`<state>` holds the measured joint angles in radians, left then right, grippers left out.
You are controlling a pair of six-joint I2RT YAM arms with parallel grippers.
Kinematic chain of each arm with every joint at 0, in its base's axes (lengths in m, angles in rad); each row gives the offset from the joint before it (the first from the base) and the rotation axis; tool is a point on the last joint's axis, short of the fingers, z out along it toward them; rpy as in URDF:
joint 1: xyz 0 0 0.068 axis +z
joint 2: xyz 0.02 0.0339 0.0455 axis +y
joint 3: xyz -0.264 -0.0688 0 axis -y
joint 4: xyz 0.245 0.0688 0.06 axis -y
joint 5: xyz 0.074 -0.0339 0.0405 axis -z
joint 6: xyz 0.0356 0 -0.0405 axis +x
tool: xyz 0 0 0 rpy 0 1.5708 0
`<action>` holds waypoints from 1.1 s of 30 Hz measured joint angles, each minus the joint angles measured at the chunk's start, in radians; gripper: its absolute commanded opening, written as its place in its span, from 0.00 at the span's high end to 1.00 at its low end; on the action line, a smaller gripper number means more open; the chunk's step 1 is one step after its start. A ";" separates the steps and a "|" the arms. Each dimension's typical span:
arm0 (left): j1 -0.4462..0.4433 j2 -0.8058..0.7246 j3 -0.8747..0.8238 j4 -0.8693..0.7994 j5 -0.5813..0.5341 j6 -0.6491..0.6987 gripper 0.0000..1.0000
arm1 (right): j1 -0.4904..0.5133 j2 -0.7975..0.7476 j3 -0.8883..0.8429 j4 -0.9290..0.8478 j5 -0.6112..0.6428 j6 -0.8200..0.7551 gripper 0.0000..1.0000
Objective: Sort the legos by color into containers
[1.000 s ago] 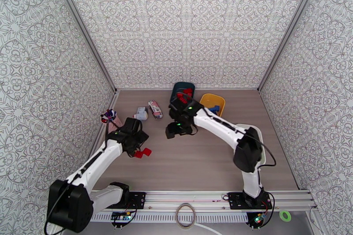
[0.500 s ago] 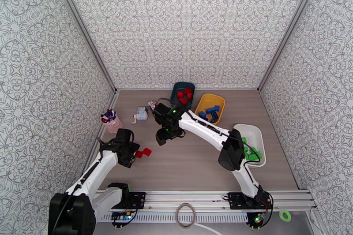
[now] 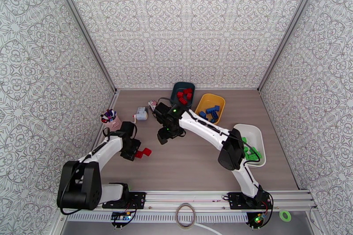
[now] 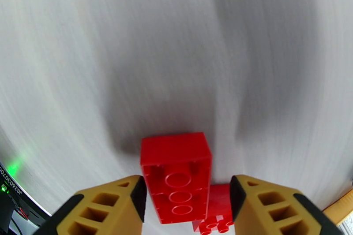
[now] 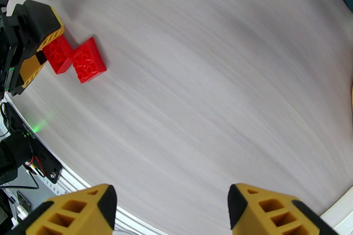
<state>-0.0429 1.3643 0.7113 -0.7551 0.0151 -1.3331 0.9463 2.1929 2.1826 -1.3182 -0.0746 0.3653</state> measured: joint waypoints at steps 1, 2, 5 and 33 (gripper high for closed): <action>0.000 0.003 0.000 -0.001 0.003 0.000 0.44 | -0.005 0.000 0.000 0.001 0.002 0.000 0.29; 0.000 0.005 0.000 -0.002 0.006 0.001 0.44 | -0.010 0.000 0.000 0.001 0.004 0.000 0.30; 0.000 0.011 0.000 -0.002 0.014 0.001 0.43 | -0.025 0.000 -0.002 0.003 0.004 0.000 0.30; -0.058 0.190 0.353 0.241 0.277 0.274 0.71 | -0.365 -0.134 -0.279 0.286 -0.266 0.142 0.30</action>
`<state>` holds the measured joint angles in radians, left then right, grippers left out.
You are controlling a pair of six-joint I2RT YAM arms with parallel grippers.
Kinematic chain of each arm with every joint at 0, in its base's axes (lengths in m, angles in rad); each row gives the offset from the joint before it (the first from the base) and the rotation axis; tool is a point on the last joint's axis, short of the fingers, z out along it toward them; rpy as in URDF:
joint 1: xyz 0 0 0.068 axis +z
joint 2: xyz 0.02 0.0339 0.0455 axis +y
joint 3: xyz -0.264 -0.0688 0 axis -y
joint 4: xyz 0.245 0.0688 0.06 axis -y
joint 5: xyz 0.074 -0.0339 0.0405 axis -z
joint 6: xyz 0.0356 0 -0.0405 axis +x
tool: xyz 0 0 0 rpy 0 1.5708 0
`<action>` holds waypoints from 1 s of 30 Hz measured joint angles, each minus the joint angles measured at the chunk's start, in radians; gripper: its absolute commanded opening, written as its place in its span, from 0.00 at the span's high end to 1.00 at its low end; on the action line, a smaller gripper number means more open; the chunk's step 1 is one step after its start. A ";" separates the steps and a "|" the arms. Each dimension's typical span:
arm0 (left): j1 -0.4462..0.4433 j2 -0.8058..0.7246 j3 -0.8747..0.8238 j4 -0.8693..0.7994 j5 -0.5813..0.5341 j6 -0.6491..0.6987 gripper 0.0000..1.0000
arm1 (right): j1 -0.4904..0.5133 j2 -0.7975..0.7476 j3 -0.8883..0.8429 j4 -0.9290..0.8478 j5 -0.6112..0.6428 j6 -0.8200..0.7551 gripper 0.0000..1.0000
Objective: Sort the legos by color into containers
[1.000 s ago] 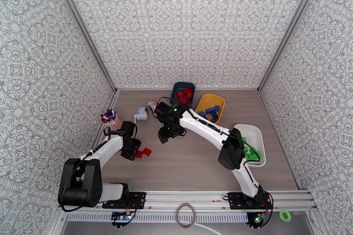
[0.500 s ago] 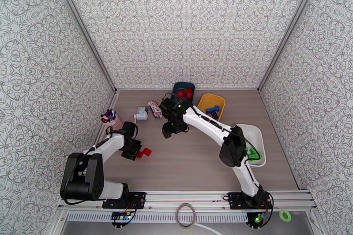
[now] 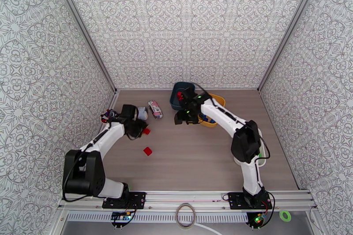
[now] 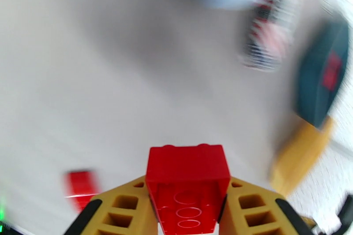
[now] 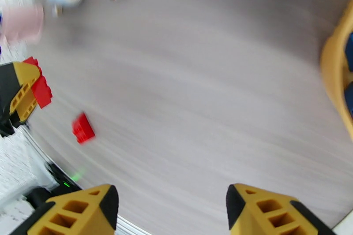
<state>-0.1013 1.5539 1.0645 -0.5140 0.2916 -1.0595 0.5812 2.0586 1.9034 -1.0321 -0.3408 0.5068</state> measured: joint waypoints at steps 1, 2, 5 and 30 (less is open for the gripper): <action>-0.010 0.039 0.035 0.032 0.029 0.007 0.71 | -0.022 -0.005 -0.012 0.016 -0.014 0.009 0.30; -0.019 0.080 0.072 0.060 0.054 0.014 0.71 | -0.038 -0.009 -0.020 0.027 -0.025 0.016 0.30; -0.053 0.215 0.207 0.124 0.119 0.022 0.70 | -0.087 -0.019 -0.035 0.056 -0.055 0.038 0.30; -0.148 0.512 0.687 0.098 0.132 0.055 0.18 | -0.184 -0.223 -0.246 0.085 -0.086 0.062 0.27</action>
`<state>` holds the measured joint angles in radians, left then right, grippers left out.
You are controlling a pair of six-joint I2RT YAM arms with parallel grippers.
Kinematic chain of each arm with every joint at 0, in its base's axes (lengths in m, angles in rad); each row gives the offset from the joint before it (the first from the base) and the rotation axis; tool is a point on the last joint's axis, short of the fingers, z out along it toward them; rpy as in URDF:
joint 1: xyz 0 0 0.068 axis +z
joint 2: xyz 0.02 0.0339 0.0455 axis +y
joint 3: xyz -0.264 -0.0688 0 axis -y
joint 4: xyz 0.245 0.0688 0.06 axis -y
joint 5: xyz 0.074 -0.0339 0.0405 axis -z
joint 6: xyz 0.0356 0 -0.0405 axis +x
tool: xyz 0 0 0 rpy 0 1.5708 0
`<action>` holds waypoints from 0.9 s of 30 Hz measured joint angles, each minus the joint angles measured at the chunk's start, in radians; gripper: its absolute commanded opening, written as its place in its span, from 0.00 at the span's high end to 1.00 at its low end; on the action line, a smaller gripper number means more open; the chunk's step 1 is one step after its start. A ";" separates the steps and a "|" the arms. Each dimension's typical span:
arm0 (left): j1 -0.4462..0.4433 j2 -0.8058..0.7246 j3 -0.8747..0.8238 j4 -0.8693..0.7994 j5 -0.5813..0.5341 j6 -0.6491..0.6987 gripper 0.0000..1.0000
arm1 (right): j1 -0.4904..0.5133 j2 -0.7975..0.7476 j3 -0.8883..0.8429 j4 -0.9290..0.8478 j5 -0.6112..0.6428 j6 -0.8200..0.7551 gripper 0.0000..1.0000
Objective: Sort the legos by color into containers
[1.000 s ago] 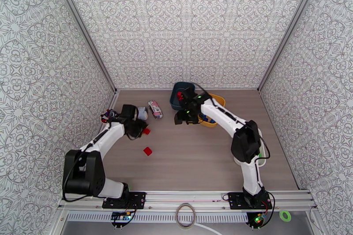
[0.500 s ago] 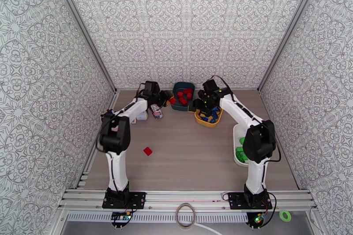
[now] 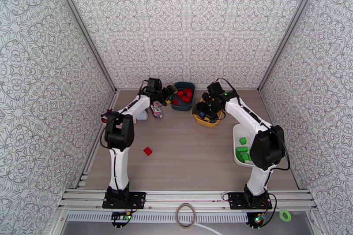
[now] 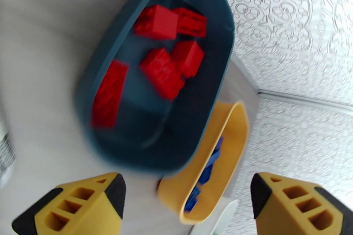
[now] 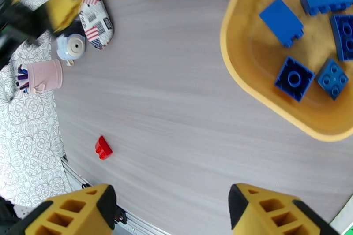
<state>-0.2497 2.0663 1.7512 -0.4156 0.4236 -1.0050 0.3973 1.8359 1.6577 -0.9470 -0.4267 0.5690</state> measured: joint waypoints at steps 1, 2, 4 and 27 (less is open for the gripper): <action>-0.004 -0.035 -0.015 -0.031 -0.022 0.019 0.16 | 0.000 -0.002 -0.005 0.000 0.000 0.000 0.26; -0.010 -0.083 -0.036 -0.073 -0.051 0.042 0.14 | 0.001 -0.005 -0.013 0.000 0.001 0.000 0.26; -0.021 -0.169 -0.080 -0.145 -0.116 0.076 0.11 | 0.006 -0.014 -0.029 0.000 0.006 -0.001 0.26; -0.105 -0.666 -0.898 -0.453 -0.429 -0.063 0.24 | 0.214 -0.201 -0.300 -0.002 0.184 0.027 0.26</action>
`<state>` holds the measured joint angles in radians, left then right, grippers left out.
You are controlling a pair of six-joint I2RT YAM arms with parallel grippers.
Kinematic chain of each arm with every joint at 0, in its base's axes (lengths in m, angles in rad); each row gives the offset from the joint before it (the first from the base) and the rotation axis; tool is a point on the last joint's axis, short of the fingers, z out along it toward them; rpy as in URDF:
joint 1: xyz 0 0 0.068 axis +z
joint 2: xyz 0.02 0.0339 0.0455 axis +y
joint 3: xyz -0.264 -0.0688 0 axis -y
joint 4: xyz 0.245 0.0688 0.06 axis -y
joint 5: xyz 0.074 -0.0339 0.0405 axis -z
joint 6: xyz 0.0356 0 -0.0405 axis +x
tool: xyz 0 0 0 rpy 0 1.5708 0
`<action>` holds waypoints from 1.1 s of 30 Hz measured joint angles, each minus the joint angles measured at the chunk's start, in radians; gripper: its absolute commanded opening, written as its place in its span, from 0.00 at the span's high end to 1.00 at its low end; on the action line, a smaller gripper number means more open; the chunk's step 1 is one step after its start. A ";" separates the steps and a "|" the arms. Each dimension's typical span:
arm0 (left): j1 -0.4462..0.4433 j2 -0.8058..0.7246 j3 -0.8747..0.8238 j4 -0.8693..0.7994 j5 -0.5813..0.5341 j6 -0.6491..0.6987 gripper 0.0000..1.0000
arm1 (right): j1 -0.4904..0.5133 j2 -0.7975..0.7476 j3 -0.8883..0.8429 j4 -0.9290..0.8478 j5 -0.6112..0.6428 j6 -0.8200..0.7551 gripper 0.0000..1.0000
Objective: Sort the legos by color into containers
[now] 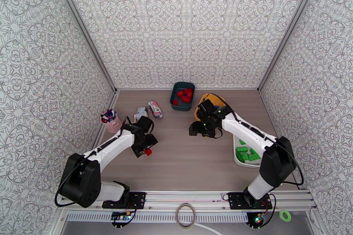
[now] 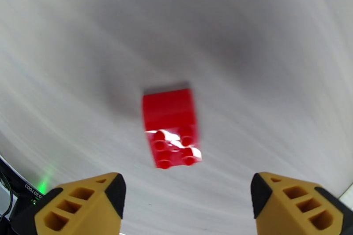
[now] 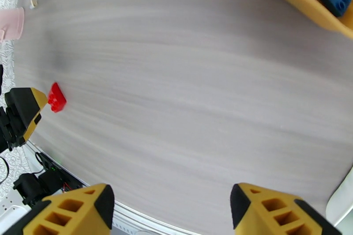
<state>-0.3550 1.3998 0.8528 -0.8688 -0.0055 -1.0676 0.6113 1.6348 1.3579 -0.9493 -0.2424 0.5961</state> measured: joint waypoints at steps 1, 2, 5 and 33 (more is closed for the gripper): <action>0.000 0.002 -0.006 0.002 0.000 -0.003 0.25 | 0.004 -0.002 -0.002 0.001 0.002 0.002 0.26; 0.000 0.007 -0.011 0.004 0.001 -0.006 0.26 | 0.006 -0.005 -0.004 0.004 0.005 0.006 0.26; 0.000 0.045 -0.013 0.023 0.004 -0.006 0.29 | 0.010 -0.015 -0.008 0.007 0.009 0.014 0.26; 0.057 0.123 -0.037 0.181 0.126 0.050 0.66 | 0.006 0.037 0.025 0.032 0.002 0.038 0.27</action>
<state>-0.2981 1.5230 0.8154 -0.6880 0.1200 -1.0176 0.6178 1.6718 1.3830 -0.9169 -0.2401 0.6338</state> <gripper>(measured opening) 0.363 0.729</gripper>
